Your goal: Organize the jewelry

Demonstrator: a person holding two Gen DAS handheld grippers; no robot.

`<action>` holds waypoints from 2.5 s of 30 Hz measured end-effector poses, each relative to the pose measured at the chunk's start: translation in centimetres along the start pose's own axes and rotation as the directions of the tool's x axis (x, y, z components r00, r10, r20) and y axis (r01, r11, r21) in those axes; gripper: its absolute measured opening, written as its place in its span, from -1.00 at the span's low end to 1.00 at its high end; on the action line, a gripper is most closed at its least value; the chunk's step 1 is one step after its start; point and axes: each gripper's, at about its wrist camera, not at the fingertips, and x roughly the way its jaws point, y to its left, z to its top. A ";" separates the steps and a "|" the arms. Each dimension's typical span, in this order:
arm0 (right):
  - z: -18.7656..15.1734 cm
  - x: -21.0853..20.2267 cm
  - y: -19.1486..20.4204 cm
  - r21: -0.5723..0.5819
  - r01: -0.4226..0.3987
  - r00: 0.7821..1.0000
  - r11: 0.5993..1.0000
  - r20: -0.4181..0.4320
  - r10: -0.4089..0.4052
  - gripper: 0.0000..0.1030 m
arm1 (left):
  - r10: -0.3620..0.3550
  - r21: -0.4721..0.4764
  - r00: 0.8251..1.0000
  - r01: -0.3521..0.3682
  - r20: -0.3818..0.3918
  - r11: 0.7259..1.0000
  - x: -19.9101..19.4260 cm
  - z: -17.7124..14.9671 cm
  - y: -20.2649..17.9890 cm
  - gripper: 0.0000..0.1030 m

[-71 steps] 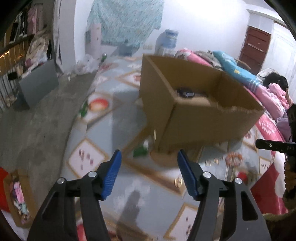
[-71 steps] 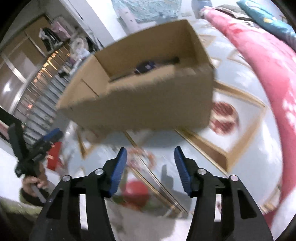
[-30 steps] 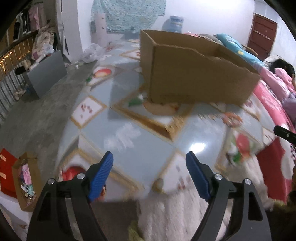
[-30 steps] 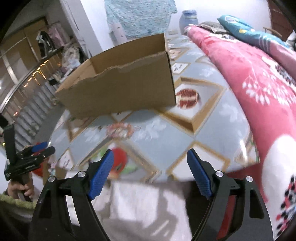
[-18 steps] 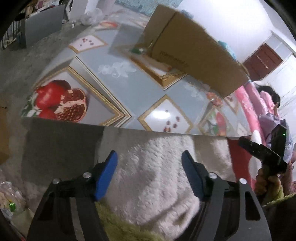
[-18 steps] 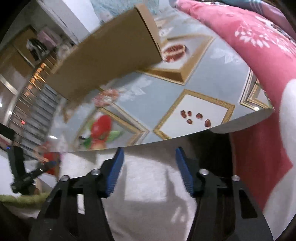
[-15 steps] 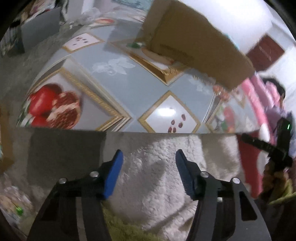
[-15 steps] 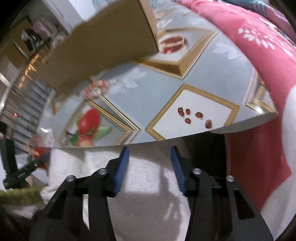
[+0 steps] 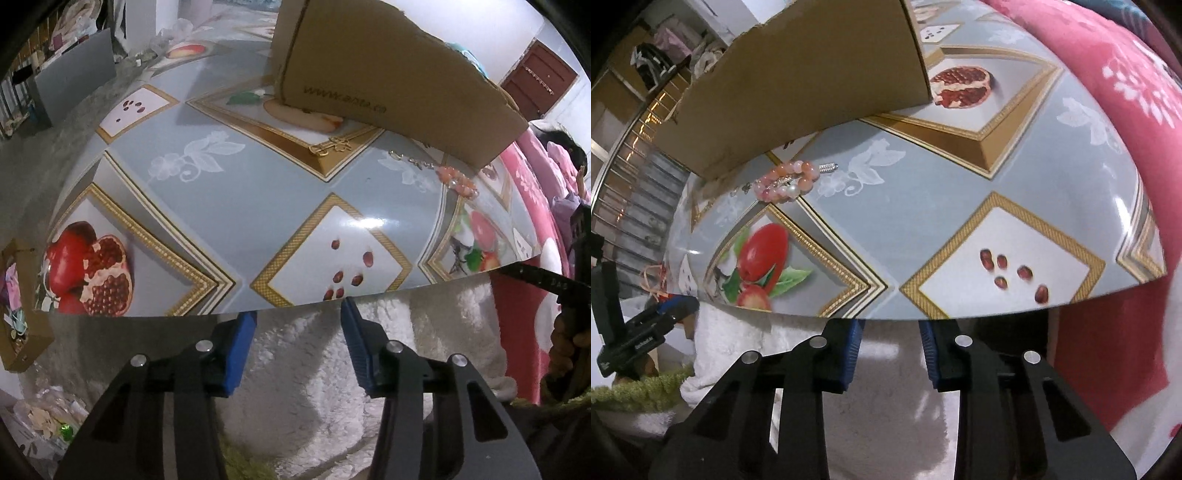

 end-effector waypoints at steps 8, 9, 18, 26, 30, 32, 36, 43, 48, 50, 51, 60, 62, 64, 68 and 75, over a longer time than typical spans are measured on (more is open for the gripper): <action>1.5 0.6 0.1 -0.025 0.006 0.999 1.000 -0.031 -0.006 -0.45 | -0.016 -0.013 1.000 0.016 -0.022 1.000 -0.2 0.3 0.9 -0.10; 1.5 0.8 0.4 -0.030 0.014 0.999 0.999 -0.038 -0.015 -0.45 | -0.010 -0.004 1.000 0.009 -0.022 1.000 -0.3 0.1 0.7 -0.10; -1.3 -2.3 0.2 -0.078 -0.003 0.998 0.997 -0.062 -0.001 -0.32 | 0.031 0.066 0.999 -0.031 -0.009 0.997 -2.9 -1.1 0.6 -0.10; 1.8 -4.8 5.8 -0.200 -0.129 0.984 0.971 0.097 0.151 -0.30 | 0.004 0.206 0.982 -0.043 0.190 0.978 -5.3 2.4 -2.1 -0.10; 3.3 -3.3 8.9 -0.276 -0.177 0.966 0.945 0.134 0.220 -0.30 | 0.014 0.302 0.975 -0.082 0.222 0.950 -3.7 4.5 -3.9 -0.10; 3.8 -2.3 9.9 -0.293 -0.193 0.962 0.937 0.131 0.239 -0.30 | 0.029 0.326 0.976 -0.100 0.216 0.940 -2.5 5.3 -4.2 -0.17; 4.7 -0.7 11.0 -0.291 -0.253 0.951 0.923 0.103 0.293 -0.36 | 0.041 0.343 0.980 -0.108 0.196 0.933 -0.9 6.6 -4.0 -0.38; 5.1 0.4 11.8 -0.308 -0.280 0.947 0.909 0.068 0.315 -0.39 | 0.083 0.360 0.988 -0.125 0.131 0.925 1.2 7.5 -3.4 -0.67; 5.5 0.6 11.6 -0.304 -0.284 0.947 0.909 0.060 0.316 -0.39 | 0.087 0.375 0.988 -0.130 0.130 0.918 1.6 7.4 -3.5 -0.67; 5.5 0.6 11.5 -0.301 -0.285 0.947 0.910 0.059 0.316 -0.39 | 0.085 0.379 0.988 -0.130 0.133 0.916 1.6 7.4 -3.6 -0.67; 5.5 0.5 11.4 -0.302 -0.285 0.947 0.910 0.058 0.316 -0.39 | 0.086 0.383 0.987 -0.131 0.134 0.914 1.7 7.4 -3.7 -0.68; 5.4 -0.2 11.1 -0.306 -0.274 0.949 0.912 0.066 0.308 -0.40 | 0.085 0.416 0.984 -0.144 0.158 0.898 1.8 7.2 -4.3 -0.80; 5.4 -0.2 11.2 -0.306 -0.271 0.950 0.913 0.069 0.305 -0.40 | 0.076 0.406 0.985 -0.134 0.156 0.904 1.8 7.3 -4.1 -0.80; 5.5 -0.2 11.3 -0.309 -0.270 0.950 0.912 0.071 0.305 -0.40 | 0.067 0.398 0.986 -0.123 0.153 0.909 1.7 7.3 -3.9 -0.80; 5.6 0.0 12.0 -0.337 -0.270 0.947 0.902 0.080 0.313 -0.40 | 0.057 0.374 0.985 -0.115 0.161 0.920 1.1 7.4 -3.4 -0.80; 6.3 2.1 15.2 -0.440 -0.250 0.940 0.862 0.103 0.326 -0.39 | 0.070 0.298 0.977 -0.129 0.200 0.946 -0.4 8.1 -1.4 -0.80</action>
